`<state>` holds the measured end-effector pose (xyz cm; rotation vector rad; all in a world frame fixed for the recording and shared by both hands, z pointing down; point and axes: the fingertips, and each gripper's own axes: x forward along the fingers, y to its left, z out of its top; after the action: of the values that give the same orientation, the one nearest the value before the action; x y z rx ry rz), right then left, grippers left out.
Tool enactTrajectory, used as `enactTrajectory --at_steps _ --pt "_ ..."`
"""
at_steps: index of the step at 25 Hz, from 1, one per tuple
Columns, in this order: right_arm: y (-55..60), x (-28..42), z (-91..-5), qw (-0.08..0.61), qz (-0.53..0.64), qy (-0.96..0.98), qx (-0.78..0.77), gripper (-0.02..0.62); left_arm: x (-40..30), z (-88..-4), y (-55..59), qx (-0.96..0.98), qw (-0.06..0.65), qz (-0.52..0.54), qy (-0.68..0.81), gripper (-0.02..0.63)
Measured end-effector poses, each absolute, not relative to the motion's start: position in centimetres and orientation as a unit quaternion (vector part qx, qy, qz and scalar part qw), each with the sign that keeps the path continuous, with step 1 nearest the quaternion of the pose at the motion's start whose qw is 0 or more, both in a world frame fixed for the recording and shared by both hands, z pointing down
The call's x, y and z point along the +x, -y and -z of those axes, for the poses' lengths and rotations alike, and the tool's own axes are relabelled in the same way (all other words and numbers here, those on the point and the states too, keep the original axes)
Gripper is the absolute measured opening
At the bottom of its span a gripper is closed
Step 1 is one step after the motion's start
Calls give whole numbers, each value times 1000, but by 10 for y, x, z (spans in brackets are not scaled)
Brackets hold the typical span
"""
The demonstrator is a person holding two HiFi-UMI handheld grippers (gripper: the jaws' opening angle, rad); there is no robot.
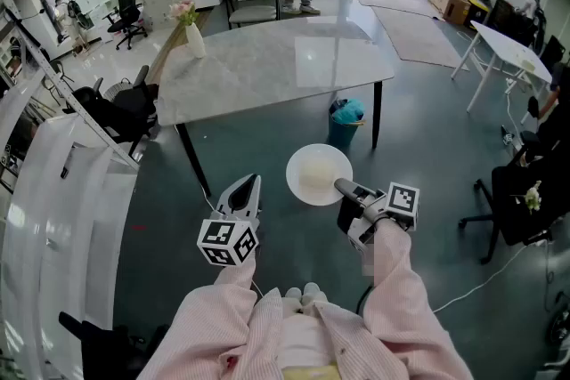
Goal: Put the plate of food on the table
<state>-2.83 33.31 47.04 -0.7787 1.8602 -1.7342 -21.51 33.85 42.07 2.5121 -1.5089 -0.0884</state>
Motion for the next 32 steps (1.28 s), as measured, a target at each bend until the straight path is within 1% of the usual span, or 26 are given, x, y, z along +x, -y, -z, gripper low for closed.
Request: enactTrajectory --at_steps 6,19,27,32 --pt "-334 -23 -475 235 636 -679 -281 28 -206 -425 -338 851 108 27 513 -5" --pt "-312 20 -479 225 641 -679 -278 28 -162 -424 -323 846 108 34 521 -5" --pt "-275 37 -482 231 644 -678 -270 28 -142 -425 -287 847 109 25 520 -5" --pt "-235 42 -491 235 645 -676 -267 28 -132 -434 -242 852 112 20 512 -5"
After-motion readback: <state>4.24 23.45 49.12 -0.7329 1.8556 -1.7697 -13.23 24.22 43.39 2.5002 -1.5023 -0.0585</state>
